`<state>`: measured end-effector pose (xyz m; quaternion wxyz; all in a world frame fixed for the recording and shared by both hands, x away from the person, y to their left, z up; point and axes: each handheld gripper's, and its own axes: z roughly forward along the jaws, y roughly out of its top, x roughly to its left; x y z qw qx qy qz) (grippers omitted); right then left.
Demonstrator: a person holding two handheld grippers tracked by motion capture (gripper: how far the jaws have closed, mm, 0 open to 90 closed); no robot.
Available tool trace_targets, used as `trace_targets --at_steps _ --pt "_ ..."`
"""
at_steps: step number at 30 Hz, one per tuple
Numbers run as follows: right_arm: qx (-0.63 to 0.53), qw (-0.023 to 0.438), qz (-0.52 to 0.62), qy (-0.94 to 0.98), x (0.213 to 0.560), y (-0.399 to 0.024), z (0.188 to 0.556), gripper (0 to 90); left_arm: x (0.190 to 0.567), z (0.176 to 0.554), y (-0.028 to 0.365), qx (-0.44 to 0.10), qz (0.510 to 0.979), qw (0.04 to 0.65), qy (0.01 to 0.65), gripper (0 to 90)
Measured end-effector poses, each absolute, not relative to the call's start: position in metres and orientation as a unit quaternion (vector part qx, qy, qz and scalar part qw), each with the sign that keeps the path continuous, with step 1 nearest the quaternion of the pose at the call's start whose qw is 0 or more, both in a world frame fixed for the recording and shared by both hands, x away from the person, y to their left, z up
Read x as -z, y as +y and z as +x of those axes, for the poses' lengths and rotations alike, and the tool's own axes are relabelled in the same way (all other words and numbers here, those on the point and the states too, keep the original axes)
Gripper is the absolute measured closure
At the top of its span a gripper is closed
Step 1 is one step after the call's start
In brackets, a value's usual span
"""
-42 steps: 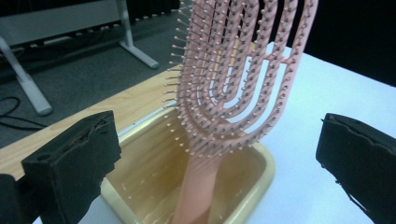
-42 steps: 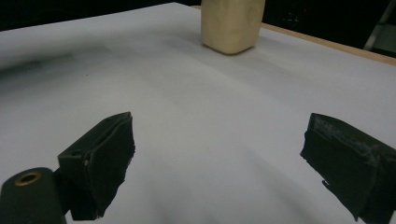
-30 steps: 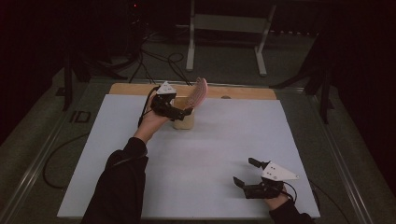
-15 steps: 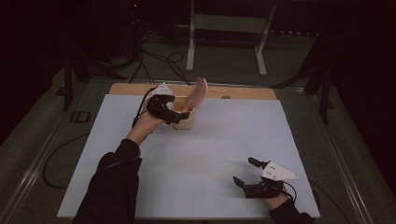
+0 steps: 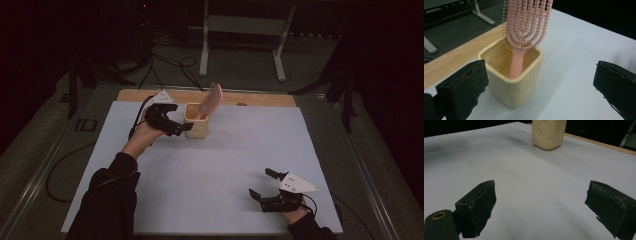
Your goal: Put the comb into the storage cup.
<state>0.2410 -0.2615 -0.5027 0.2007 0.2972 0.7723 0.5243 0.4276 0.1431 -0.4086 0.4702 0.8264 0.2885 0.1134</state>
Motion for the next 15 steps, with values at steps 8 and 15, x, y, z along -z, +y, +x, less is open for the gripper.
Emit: trace_targets --at_steps 8,15 --pt "-0.527 0.198 0.297 0.772 0.503 -0.260 0.242 9.0 0.413 0.417 0.161 -0.108 0.826 0.469 0.295 0.0" --pt "-0.525 0.199 0.295 0.773 0.503 -0.260 0.242 9.0 0.416 0.405 0.173 -0.110 0.829 0.465 0.291 0.0"
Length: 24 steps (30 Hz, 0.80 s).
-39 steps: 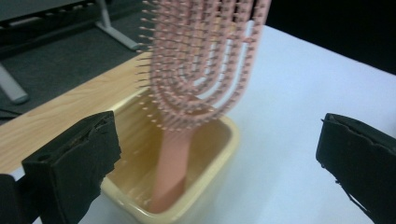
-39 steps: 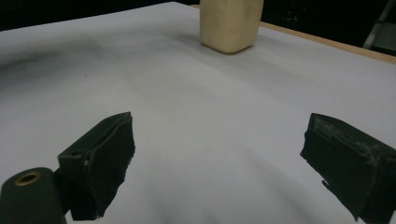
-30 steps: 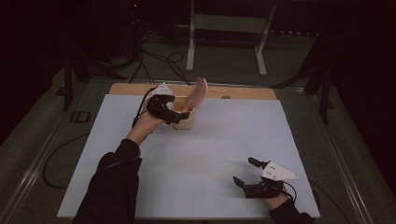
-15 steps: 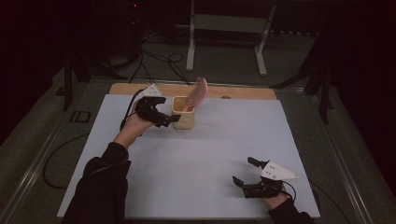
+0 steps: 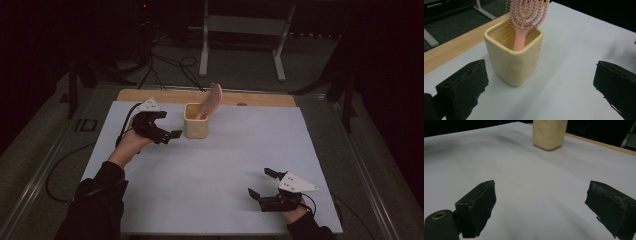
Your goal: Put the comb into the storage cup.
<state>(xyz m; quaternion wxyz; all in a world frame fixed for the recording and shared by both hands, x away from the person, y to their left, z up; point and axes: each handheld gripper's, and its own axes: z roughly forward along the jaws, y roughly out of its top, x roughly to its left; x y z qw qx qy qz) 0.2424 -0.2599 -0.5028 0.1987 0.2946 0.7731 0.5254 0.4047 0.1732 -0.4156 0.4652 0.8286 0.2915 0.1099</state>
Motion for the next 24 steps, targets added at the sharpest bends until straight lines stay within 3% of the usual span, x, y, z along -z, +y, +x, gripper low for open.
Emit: trace_targets --at_steps 24 --pt "-0.523 0.201 0.293 0.775 0.503 -0.258 0.242 9.0 0.430 0.353 0.216 -0.111 0.823 0.468 0.301 0.0"
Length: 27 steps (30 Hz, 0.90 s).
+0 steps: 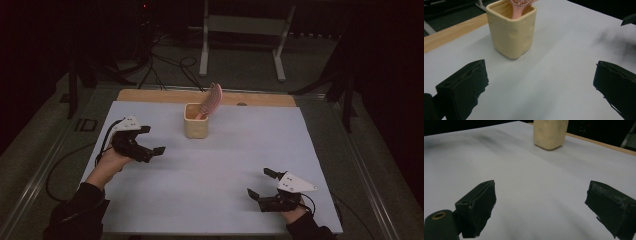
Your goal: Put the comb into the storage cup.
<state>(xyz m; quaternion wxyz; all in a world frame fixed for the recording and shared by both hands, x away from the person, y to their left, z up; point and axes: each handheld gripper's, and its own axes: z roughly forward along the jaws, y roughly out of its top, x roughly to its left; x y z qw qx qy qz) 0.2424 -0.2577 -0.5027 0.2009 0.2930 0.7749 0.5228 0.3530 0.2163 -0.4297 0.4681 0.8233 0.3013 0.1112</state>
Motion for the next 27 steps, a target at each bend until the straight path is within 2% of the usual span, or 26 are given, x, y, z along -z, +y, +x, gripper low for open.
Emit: trace_targets --at_steps 27 --pt "-0.518 0.200 0.294 0.778 0.504 -0.256 0.243 9.0 0.478 0.285 0.246 -0.102 0.823 0.463 0.312 0.0"
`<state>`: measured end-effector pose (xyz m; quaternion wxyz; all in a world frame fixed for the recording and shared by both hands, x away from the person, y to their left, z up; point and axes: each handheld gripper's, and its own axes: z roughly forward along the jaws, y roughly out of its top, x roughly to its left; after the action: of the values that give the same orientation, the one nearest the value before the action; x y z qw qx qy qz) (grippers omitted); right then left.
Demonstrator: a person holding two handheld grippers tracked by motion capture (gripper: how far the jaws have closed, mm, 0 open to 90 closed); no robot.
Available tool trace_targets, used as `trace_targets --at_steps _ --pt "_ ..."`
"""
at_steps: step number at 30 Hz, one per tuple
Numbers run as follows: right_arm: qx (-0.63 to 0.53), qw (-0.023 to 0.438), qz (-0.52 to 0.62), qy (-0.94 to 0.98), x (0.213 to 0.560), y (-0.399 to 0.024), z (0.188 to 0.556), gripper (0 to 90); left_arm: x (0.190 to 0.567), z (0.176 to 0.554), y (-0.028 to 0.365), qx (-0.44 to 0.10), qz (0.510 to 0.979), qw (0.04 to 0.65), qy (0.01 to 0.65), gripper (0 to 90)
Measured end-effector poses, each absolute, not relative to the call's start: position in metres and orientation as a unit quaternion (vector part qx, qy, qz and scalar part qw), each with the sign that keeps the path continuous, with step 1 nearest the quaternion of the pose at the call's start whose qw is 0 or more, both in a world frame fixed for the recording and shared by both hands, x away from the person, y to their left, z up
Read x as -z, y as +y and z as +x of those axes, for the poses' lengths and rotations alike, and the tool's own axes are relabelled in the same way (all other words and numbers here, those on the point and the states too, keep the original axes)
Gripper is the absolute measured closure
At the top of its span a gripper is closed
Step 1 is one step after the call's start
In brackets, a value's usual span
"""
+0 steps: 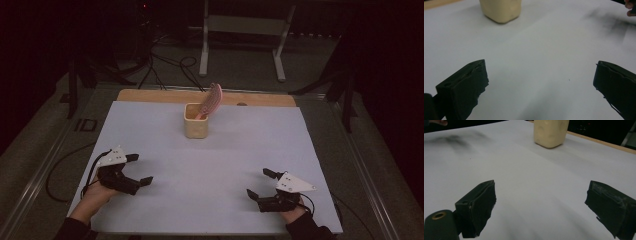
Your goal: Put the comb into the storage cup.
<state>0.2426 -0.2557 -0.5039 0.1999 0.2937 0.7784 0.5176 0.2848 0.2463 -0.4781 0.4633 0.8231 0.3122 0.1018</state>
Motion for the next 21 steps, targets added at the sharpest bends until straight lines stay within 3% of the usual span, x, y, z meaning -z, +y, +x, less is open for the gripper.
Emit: trace_targets --at_steps 21 --pt "-0.514 0.200 0.292 0.782 0.505 -0.255 0.243 9.0 0.514 0.240 0.267 -0.113 0.823 0.443 0.336 0.0"
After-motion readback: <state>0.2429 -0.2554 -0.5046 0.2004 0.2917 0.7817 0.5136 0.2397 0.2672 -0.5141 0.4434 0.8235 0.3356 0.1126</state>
